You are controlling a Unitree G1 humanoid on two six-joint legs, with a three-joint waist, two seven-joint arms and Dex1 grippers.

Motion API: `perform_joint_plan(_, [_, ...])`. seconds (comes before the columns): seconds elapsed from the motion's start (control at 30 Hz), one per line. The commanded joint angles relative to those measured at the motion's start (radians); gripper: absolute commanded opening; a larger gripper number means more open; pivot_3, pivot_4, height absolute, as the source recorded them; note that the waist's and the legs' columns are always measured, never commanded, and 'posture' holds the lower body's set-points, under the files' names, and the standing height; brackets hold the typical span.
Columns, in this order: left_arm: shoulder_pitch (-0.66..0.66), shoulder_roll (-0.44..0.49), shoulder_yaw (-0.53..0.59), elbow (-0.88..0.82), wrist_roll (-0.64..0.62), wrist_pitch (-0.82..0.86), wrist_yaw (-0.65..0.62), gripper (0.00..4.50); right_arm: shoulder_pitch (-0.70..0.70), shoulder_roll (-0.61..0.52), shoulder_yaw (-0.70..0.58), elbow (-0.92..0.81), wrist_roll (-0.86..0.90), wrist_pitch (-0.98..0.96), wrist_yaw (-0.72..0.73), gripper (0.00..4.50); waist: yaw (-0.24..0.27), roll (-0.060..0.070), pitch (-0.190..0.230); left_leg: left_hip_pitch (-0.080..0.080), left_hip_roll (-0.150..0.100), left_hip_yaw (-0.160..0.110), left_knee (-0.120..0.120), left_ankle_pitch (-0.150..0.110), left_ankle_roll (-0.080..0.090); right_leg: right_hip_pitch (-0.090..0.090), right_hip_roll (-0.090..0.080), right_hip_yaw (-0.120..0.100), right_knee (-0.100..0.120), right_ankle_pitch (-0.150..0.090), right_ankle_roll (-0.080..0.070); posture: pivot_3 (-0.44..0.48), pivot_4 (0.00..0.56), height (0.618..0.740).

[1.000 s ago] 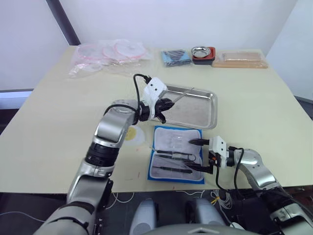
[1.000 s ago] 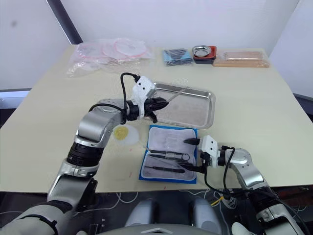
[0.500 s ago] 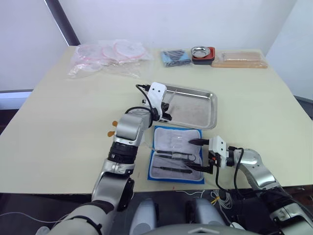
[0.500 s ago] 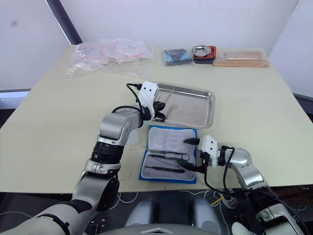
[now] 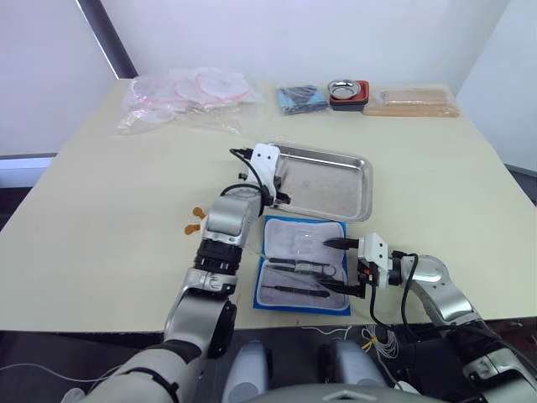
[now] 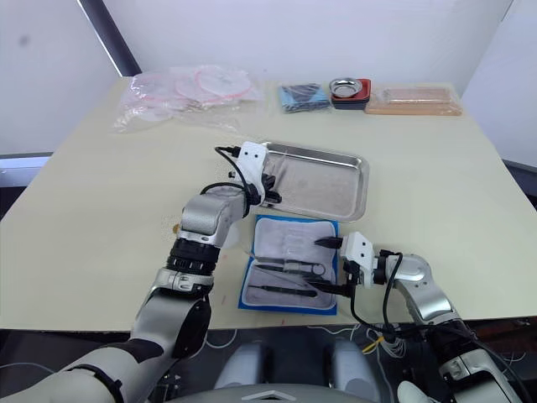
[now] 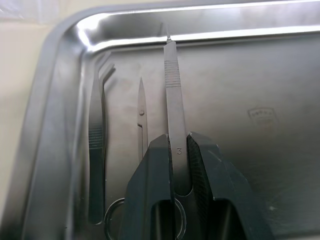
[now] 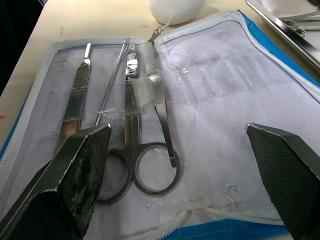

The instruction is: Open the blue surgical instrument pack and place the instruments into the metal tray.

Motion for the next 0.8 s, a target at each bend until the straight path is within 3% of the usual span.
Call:
perform_joint_plan(0.03, [-0.043, -0.013, 0.015, 0.021, 0.001, -0.046, 0.012, 0.0, 0.057, -0.013, 0.08, 0.146, -0.139, 0.053, -0.018, 4.5, 0.0, 0.0, 0.0, 0.0, 0.0, 0.0, 0.0, 0.0, 0.0, 0.0, 0.0, 0.0, 0.0, 0.0, 0.0, 0.0, 0.15, 0.74])
perform_joint_plan(0.8, [-0.027, -0.035, 0.023, 0.061, 0.005, -0.061, 0.055, 0.0, 0.056, -0.009, 0.079, 0.151, -0.14, 0.05, -0.02, 4.5, -0.002, 0.0, 0.0, 0.0, 0.0, 0.0, 0.0, 0.0, 0.0, 0.0, 0.0, -0.001, 0.0, 0.0, 0.0, 0.0, 0.15, 0.74])
